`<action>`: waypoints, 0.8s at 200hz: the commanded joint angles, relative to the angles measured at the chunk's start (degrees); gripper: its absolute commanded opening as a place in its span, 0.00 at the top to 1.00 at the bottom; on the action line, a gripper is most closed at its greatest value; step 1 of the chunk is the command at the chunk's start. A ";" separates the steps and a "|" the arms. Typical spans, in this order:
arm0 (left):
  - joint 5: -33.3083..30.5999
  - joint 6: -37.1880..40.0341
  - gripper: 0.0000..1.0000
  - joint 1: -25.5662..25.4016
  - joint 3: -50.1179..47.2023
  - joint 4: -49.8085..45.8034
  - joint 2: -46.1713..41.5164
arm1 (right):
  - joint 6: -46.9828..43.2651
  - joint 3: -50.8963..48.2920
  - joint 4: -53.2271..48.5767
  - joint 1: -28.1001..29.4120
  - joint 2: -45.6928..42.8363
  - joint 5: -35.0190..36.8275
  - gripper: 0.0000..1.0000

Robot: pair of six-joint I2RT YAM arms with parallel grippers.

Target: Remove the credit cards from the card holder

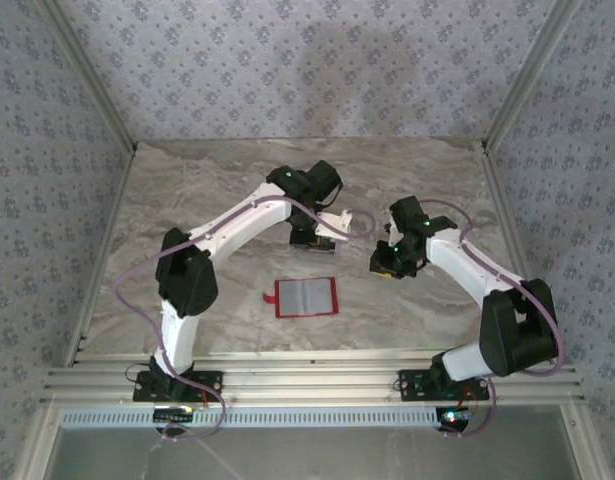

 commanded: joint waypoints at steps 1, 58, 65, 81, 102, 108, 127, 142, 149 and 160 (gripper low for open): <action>1.79 4.30 1.00 0.67 6.22 -6.17 3.73 | -1.52 -1.16 -2.61 -1.22 -2.16 0.07 0.76; 0.53 6.47 1.00 1.37 15.53 -8.88 11.03 | -1.69 -2.73 -3.13 -2.51 -4.30 -0.42 0.77; 0.57 6.74 1.00 1.46 16.10 -8.87 11.59 | -1.70 -2.78 -3.27 -2.56 -4.41 -0.45 0.76; 0.79 7.29 1.00 1.46 17.69 -8.92 12.78 | -1.82 -2.82 -3.39 -2.71 -4.67 -0.46 0.76; 1.27 7.85 1.00 1.61 19.89 -9.40 14.82 | -1.74 -2.91 -3.44 -2.89 -4.95 -0.61 0.77; 1.32 7.96 1.00 1.65 20.59 -9.55 15.53 | -1.76 -2.95 -3.41 -2.96 -4.94 -0.63 0.76; 1.74 7.84 1.00 1.66 23.70 -11.38 18.46 | -1.78 -2.94 -3.63 -3.04 -5.01 -0.71 0.76; 2.23 7.49 1.00 1.70 27.35 -13.80 21.14 | -1.78 -2.91 -3.67 -3.15 -5.12 -0.77 0.77; 2.24 7.39 1.00 1.65 28.79 -14.78 22.23 | -1.78 -2.95 -3.70 -3.21 -5.25 -0.72 0.77; 2.24 7.10 1.00 1.66 30.25 -15.62 23.53 | -1.87 -2.97 -3.71 -3.33 -5.30 -0.74 0.76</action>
